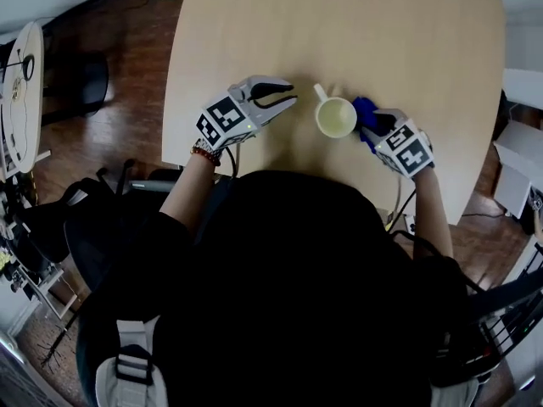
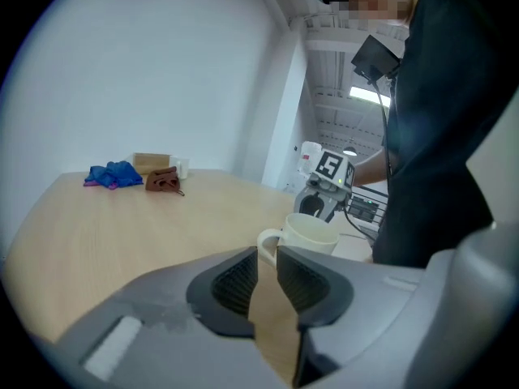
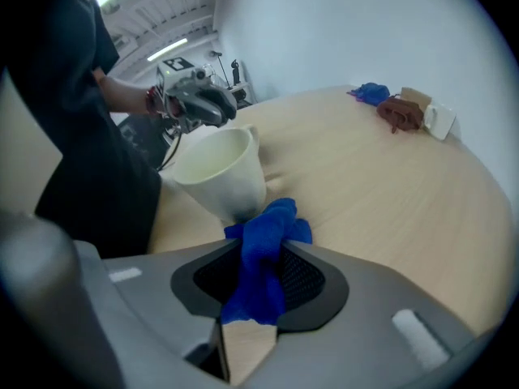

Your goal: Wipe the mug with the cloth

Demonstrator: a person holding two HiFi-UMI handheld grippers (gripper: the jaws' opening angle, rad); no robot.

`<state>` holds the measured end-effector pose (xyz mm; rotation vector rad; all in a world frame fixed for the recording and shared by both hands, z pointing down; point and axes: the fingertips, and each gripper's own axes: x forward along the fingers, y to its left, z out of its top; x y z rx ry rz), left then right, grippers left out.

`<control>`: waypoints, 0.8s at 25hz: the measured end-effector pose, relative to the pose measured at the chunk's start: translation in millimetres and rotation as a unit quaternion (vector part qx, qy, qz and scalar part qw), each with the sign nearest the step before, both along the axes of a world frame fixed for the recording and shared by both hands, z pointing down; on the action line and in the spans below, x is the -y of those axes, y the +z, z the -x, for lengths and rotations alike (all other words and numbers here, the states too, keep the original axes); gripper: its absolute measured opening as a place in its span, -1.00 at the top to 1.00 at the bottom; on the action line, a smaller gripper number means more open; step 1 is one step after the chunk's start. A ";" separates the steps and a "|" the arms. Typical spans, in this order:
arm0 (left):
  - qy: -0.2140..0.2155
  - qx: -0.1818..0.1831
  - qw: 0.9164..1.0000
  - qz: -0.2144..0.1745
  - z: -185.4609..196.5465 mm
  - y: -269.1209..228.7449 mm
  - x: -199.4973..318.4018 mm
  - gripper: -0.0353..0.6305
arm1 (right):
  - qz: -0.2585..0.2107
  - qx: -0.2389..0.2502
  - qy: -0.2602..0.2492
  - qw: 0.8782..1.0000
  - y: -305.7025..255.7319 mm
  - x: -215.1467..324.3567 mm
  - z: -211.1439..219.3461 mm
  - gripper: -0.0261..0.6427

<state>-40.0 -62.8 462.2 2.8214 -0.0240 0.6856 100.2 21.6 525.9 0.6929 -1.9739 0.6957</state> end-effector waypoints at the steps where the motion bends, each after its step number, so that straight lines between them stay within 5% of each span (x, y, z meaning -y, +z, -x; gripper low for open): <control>1: -0.007 -0.007 1.000 0.002 3.5 -4.8 -4.7 0.66 | -0.015 -0.011 0.004 1.000 6.1 -1.9 4.6 0.54; 6: -0.029 -0.049 0.998 0.015 -1.0 -24.7 -26.1 0.67 | -0.044 -0.048 0.015 0.998 19.5 -0.9 9.6 0.43; 14: -0.078 -0.056 0.995 0.017 -22.0 -35.1 -51.9 0.67 | -0.037 -0.069 0.054 0.995 30.1 -14.3 -20.7 0.41; 17: -0.064 -0.024 0.997 -0.034 -26.6 -24.2 -44.5 0.65 | -0.048 -0.081 0.074 0.993 27.8 -15.0 -25.7 0.50; 20: 0.016 0.036 0.990 -0.133 -37.7 -8.1 -26.7 0.45 | -0.057 -0.082 0.086 0.991 18.0 -15.2 -18.1 0.54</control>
